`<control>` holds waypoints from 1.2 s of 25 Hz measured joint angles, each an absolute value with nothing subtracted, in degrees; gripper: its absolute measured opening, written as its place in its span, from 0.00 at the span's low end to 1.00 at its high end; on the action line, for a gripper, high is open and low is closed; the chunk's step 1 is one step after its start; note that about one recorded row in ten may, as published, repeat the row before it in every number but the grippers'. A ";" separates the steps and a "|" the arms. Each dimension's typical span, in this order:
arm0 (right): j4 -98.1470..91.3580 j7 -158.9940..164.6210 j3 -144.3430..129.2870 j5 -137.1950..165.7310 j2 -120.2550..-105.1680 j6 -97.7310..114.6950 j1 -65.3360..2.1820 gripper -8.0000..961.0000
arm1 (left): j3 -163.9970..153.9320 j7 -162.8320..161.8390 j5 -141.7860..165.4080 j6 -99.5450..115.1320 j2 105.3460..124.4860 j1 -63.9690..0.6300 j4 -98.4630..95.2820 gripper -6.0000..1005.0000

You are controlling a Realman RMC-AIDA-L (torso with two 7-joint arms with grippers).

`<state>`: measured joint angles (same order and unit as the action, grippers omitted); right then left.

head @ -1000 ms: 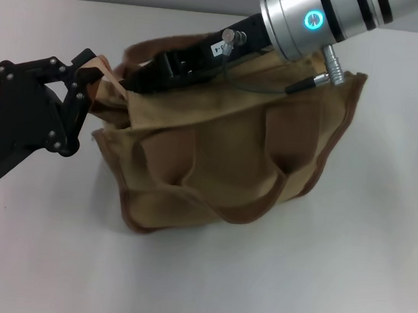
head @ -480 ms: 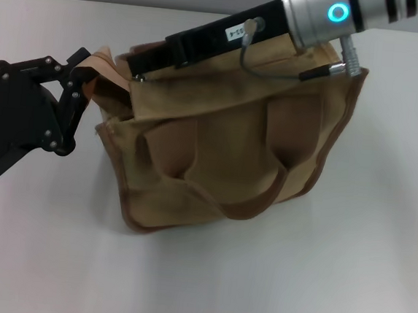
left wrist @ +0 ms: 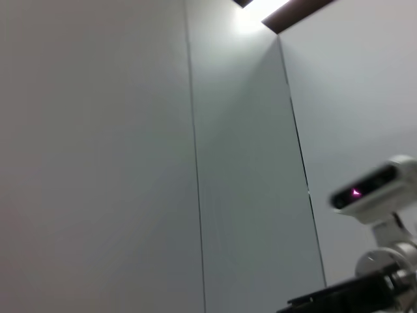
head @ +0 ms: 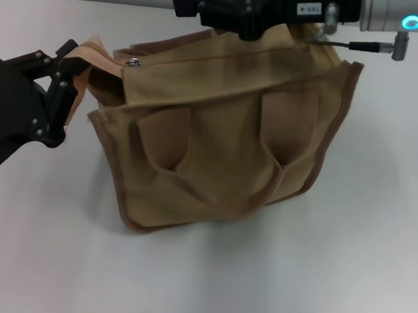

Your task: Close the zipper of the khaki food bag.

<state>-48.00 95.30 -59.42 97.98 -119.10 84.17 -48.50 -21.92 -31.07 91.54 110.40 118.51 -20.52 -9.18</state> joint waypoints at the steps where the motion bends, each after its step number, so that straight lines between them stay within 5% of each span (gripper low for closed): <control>1: -48.05 91.29 -59.48 97.29 -119.15 84.20 -47.87 0.16 | -21.79 -32.84 91.56 110.38 118.39 -20.70 -9.38 0.06; 21: -48.58 48.83 -69.56 89.02 -119.61 74.65 -45.16 0.22 | -21.30 -61.27 92.07 105.31 115.52 -26.42 -19.07 0.06; 30: -51.27 47.34 -78.61 88.87 -119.75 66.98 -45.34 0.21 | -21.58 -62.35 92.07 107.14 115.87 -27.03 -19.94 0.06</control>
